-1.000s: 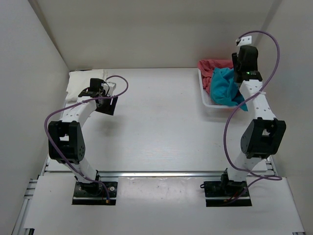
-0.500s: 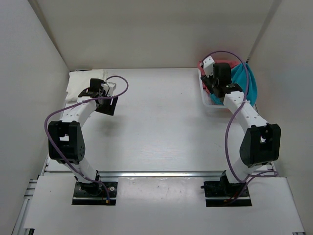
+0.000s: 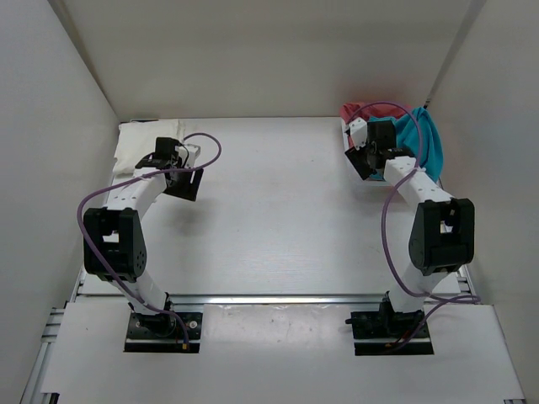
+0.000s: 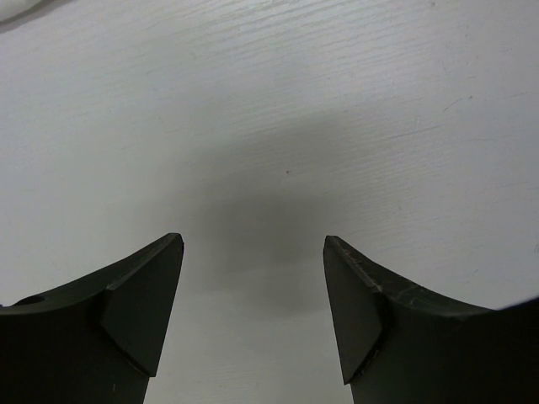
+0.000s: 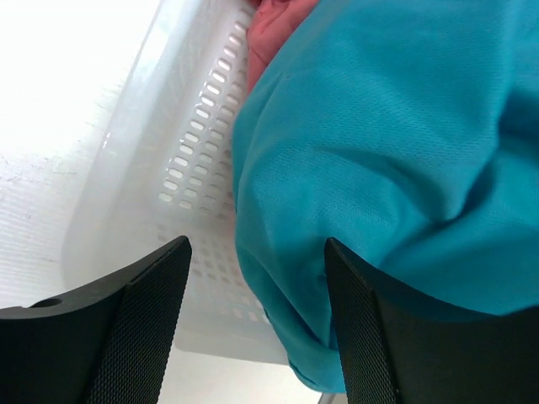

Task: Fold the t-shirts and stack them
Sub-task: Grab crumpled tshirt from bin with the right arm

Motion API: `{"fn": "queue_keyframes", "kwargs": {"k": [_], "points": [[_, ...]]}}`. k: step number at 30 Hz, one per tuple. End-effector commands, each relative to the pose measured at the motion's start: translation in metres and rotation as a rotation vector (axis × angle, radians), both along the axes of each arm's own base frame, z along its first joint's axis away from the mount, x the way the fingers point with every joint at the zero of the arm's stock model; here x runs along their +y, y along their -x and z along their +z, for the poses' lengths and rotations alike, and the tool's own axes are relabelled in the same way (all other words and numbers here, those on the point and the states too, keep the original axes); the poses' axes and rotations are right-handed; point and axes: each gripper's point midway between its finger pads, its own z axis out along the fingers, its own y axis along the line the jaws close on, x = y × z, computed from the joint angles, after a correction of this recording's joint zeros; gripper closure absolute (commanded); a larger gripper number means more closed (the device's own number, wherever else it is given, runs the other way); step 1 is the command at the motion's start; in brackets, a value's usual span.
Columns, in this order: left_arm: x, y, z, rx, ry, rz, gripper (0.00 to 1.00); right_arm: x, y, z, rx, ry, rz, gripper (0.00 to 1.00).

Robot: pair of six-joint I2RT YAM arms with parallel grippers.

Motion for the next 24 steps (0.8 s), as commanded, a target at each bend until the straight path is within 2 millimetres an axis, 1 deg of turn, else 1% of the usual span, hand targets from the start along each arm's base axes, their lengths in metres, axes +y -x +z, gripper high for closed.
{"fn": "queue_keyframes", "kwargs": {"k": [1, 2, 3, 4, 5, 7, 8, 9, 10, 11, 12, 13, 14, 15, 16, 17, 18, 19, 20, 21, 22, 23, 24], "points": [[0.000, 0.001, 0.008, -0.030, 0.006, -0.003, 0.22, -0.013, -0.004, -0.003, 0.001, -0.015, -0.037, 0.30], [-0.001, 0.003, 0.006, -0.021, 0.007, -0.007, 0.22, -0.018, -0.003, -0.010, 0.015, 0.002, -0.041, 0.31], [0.001, 0.002, 0.007, -0.026, 0.001, -0.002, 0.21, -0.024, -0.003, -0.012, 0.017, 0.020, -0.058, 0.31], [0.000, 0.003, 0.007, -0.025, 0.006, -0.005, 0.22, -0.027, -0.002, -0.016, 0.021, 0.028, -0.059, 0.31], [0.002, 0.003, 0.005, -0.021, 0.000, 0.002, 0.22, -0.028, -0.003, -0.018, 0.024, 0.039, -0.052, 0.32], [0.001, 0.001, 0.008, -0.029, 0.002, 0.001, 0.22, -0.035, -0.005, -0.022, 0.017, 0.067, -0.073, 0.38], [0.003, 0.002, 0.004, -0.017, -0.001, 0.005, 0.22, -0.039, -0.005, -0.024, 0.019, 0.082, -0.078, 0.49], [0.002, 0.000, 0.007, -0.024, 0.005, 0.006, 0.23, -0.037, -0.008, -0.021, 0.002, 0.086, -0.075, 0.65], [0.001, 0.000, 0.007, -0.024, 0.007, 0.001, 0.22, -0.041, -0.009, -0.021, 0.001, 0.090, -0.085, 0.76], [0.001, -0.001, 0.009, -0.030, 0.004, 0.000, 0.22, -0.043, -0.015, -0.018, -0.017, 0.098, -0.100, 0.98], [0.001, 0.000, 0.007, -0.024, 0.004, 0.002, 0.22, -0.044, -0.019, -0.008, -0.046, 0.095, -0.109, 1.00], [0.002, -0.001, 0.009, -0.030, -0.001, 0.001, 0.22, -0.041, -0.022, -0.001, -0.062, 0.089, -0.106, 0.99], [0.002, 0.001, 0.007, -0.023, -0.001, 0.006, 0.22, -0.043, -0.030, 0.012, -0.096, 0.080, -0.121, 1.00], [0.000, 0.001, 0.008, -0.026, 0.001, -0.003, 0.22, -0.043, -0.039, 0.033, -0.152, 0.058, -0.139, 1.00], [0.004, 0.000, 0.008, -0.025, 0.005, 0.005, 0.22, -0.040, -0.042, 0.044, -0.182, 0.047, -0.141, 1.00], [0.005, 0.000, 0.009, -0.028, -0.008, 0.001, 0.22, -0.040, -0.053, 0.074, -0.254, 0.023, -0.166, 0.99], [0.006, 0.000, 0.009, -0.028, -0.006, 0.010, 0.23, -0.037, -0.062, 0.112, -0.346, -0.008, -0.181, 1.00], [0.004, 0.000, 0.009, -0.029, -0.008, 0.003, 0.22, -0.037, -0.066, 0.131, -0.383, -0.026, -0.195, 1.00], [0.004, -0.001, 0.012, -0.035, -0.008, 0.005, 0.22, -0.037, -0.072, 0.171, -0.468, -0.057, -0.206, 1.00], [0.002, 0.000, 0.011, -0.031, -0.006, 0.003, 0.22, -0.032, -0.078, 0.210, -0.552, -0.099, -0.214, 1.00], [0.002, 0.000, 0.011, -0.031, -0.004, 0.003, 0.23, -0.029, -0.077, 0.245, -0.611, -0.129, -0.210, 1.00], [0.002, -0.004, 0.016, -0.046, -0.004, 0.005, 0.22, -0.023, -0.075, 0.262, -0.633, -0.167, -0.194, 1.00], [0.005, -0.004, 0.018, -0.046, -0.004, 0.009, 0.22, -0.014, -0.071, 0.295, -0.688, -0.223, -0.166, 1.00]]}}
